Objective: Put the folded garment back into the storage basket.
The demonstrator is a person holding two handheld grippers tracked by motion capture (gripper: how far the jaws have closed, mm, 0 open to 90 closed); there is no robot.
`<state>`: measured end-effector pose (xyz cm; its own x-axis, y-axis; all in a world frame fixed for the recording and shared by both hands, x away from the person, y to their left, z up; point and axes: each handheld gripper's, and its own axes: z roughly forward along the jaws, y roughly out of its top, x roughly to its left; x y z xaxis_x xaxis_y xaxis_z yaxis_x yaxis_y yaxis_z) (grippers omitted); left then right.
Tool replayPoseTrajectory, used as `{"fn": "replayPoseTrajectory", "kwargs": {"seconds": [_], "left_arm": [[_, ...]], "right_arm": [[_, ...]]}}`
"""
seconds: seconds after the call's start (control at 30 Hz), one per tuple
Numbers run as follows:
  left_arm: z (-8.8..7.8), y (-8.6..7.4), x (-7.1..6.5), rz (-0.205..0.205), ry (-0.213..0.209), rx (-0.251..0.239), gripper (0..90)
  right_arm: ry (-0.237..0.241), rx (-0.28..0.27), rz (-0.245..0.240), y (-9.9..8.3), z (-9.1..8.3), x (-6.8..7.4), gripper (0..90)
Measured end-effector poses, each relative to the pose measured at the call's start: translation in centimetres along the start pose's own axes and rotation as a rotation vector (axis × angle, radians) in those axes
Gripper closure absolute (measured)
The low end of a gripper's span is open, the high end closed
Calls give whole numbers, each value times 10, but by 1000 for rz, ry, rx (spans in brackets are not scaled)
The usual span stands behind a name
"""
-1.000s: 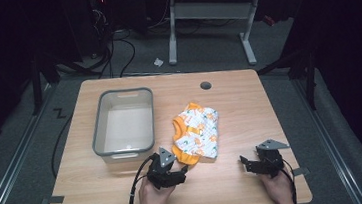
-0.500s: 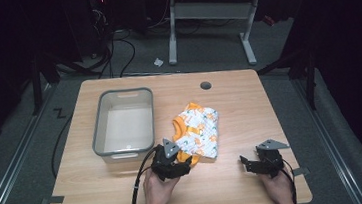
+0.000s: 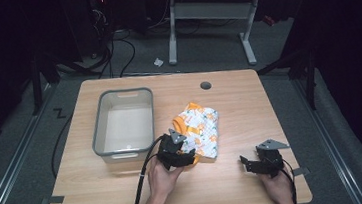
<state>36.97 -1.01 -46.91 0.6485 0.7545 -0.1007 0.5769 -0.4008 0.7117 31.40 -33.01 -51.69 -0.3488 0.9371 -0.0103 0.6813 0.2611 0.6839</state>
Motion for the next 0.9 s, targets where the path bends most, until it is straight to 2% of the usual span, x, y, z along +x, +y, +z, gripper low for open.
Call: {"fn": "replayPoseTrajectory", "kwargs": {"seconds": [0.3,0.47,0.5,0.63,0.73,0.9], "left_arm": [[7,15,7,-28,-3,-6,262],[16,26,13,-48,2,6,251],[22,28,15,-63,5,22,247],[32,33,19,-64,10,39,235],[37,34,25,-101,0,31,231],[47,33,31,-124,18,32,224]], "right_arm": [[0,0,-2,0,0,0,228],[0,-1,-2,0,0,0,228],[0,-1,-2,0,0,0,229],[1,0,0,0,0,0,229],[1,0,-1,0,0,0,229],[2,0,-2,0,0,0,229]]}}
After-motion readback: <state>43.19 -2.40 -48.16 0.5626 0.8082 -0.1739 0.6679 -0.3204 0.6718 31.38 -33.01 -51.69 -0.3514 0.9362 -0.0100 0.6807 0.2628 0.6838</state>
